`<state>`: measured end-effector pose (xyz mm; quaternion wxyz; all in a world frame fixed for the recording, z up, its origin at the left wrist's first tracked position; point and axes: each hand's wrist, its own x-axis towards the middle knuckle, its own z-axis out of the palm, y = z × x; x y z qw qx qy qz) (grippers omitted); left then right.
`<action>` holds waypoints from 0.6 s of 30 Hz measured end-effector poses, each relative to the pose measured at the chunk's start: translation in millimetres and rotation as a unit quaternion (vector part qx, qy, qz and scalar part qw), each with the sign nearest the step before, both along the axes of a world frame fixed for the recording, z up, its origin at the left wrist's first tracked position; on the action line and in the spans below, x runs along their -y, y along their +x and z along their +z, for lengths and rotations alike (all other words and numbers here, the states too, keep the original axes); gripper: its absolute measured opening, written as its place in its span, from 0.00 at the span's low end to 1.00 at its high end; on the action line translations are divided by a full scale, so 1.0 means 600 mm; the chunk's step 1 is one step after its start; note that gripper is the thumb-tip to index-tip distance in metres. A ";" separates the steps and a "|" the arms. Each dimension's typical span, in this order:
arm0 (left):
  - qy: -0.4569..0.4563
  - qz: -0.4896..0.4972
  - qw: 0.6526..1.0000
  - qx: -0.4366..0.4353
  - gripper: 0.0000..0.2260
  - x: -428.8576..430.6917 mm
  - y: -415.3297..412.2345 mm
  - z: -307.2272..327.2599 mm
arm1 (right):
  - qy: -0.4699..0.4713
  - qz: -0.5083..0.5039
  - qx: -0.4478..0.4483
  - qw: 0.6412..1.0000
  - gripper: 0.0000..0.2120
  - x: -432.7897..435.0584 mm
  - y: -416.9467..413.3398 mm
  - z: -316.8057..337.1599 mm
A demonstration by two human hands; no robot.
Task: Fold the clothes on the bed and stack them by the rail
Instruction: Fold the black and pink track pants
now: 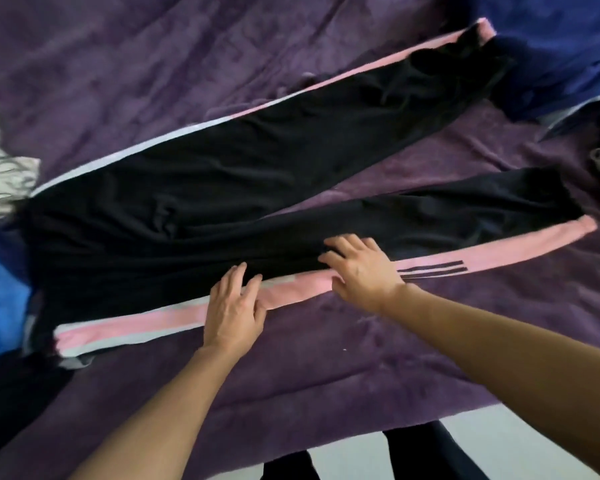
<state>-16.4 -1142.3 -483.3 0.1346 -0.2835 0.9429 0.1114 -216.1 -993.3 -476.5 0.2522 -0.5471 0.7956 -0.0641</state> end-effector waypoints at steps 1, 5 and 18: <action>-0.015 0.016 1.000 0.015 0.22 0.026 0.042 0.004 | -0.001 0.021 0.011 1.000 0.21 0.022 0.032 0.000; -0.081 0.053 0.990 0.103 0.28 0.138 0.216 0.010 | 0.009 0.097 0.008 0.995 0.24 0.109 0.163 -0.012; -0.106 -0.001 0.993 0.051 0.22 0.379 0.490 0.006 | 0.001 -0.024 -0.022 0.999 0.25 0.250 0.383 -0.059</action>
